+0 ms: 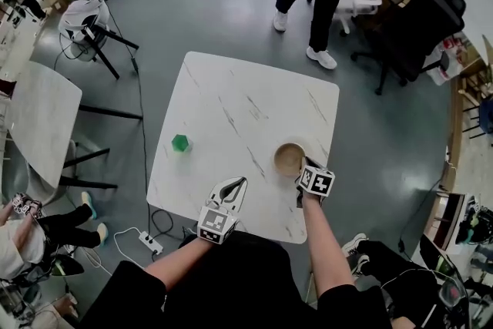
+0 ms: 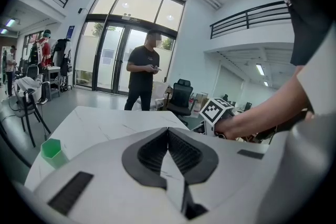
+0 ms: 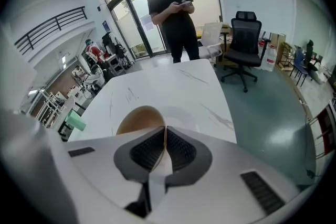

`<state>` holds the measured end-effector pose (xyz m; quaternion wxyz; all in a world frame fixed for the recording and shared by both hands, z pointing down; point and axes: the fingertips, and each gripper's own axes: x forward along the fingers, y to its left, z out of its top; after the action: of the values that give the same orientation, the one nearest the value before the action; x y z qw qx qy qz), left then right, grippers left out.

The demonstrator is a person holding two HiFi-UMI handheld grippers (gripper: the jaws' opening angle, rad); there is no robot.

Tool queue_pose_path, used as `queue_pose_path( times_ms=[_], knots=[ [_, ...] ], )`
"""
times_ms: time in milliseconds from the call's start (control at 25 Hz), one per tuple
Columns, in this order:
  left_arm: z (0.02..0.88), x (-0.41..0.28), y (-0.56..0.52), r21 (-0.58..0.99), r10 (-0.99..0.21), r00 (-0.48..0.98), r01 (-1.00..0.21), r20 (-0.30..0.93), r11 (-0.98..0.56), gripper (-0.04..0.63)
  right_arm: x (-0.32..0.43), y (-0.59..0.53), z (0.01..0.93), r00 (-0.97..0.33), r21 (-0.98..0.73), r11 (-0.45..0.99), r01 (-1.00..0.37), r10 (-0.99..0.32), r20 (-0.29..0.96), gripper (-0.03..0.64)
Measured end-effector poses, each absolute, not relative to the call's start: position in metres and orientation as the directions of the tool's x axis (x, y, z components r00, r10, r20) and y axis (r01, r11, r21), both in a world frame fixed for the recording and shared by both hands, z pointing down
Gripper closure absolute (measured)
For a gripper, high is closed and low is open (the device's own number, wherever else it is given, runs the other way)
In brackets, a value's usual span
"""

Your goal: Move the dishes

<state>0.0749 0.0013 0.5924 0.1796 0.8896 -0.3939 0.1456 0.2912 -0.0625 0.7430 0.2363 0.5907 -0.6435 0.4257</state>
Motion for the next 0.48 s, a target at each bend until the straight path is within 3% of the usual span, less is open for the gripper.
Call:
queue_pose_path(
  times_ms=[480],
  knots=[
    [0.583,-0.009,-0.005,0.239,-0.669,0.655,-0.754,0.351,-0.612,0.578,0.161,-0.060,0.726,-0.288,-0.411,-0.087,-0.908,-0.582,0.760,0.589]
  ],
)
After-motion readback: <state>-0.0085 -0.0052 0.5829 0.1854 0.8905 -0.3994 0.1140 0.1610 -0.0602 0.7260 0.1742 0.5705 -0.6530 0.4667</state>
